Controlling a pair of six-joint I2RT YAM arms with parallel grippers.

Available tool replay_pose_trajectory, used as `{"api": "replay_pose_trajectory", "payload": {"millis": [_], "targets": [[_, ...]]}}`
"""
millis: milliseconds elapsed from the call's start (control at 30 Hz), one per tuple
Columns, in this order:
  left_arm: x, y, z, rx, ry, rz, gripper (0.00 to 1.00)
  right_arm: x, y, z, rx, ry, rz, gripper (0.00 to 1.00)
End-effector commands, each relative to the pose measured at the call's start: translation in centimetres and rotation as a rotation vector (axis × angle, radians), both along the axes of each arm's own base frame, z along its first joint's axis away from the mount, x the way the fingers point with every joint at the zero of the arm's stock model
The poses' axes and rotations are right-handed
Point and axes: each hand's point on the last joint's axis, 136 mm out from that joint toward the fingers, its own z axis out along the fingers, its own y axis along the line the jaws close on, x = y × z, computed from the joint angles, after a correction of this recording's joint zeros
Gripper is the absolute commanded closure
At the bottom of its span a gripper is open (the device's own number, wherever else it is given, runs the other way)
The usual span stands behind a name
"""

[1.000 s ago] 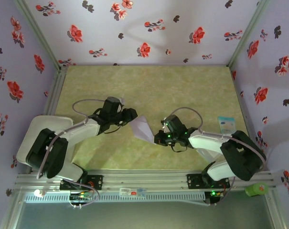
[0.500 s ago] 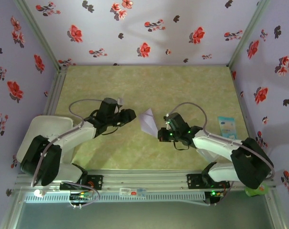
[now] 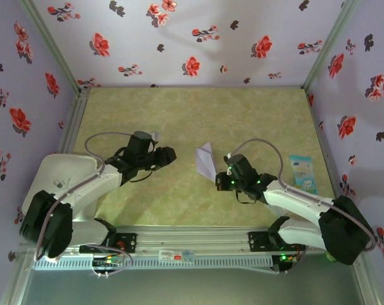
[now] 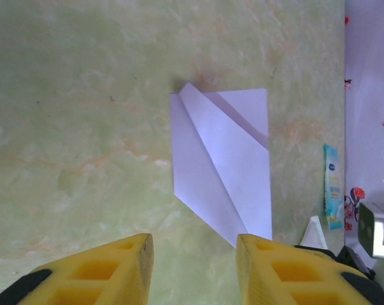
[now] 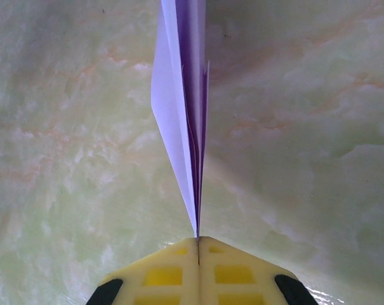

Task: Fold a paper plane with a square sheet of paper (pick it up from the middle)
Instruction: Turn over the paper at the center of the table.

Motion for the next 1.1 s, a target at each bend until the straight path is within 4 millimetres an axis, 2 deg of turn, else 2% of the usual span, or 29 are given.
{"api": "replay_pose_trajectory", "payload": {"millis": [0,300,600,767,933,1067], "targets": [[0.1,1.4,-0.2,0.027,-0.001,0.057,0.6,0.4,-0.9,0.5,-0.063,-0.057,0.021,1.0],[0.2,3.0,-0.9,0.031,0.05,0.135,0.58,0.1,-2.6,2.1,-0.19,-0.098,0.073,1.0],[1.5,2.5,0.1,-0.013,0.01,0.129,0.56,1.4,-2.8,3.6,-0.326,-0.147,0.152,1.0],[1.3,3.3,-0.3,-0.01,0.004,0.133,0.56,2.8,-5.8,5.2,-0.574,-0.175,0.141,1.0],[1.3,4.4,-0.6,-0.007,-0.004,0.149,0.54,4.0,-7.4,7.2,-0.778,-0.255,0.126,1.0],[1.3,4.8,-0.2,-0.007,-0.022,0.148,0.54,4.4,-8.7,8.6,-1.039,-0.3,0.123,1.0]]}}
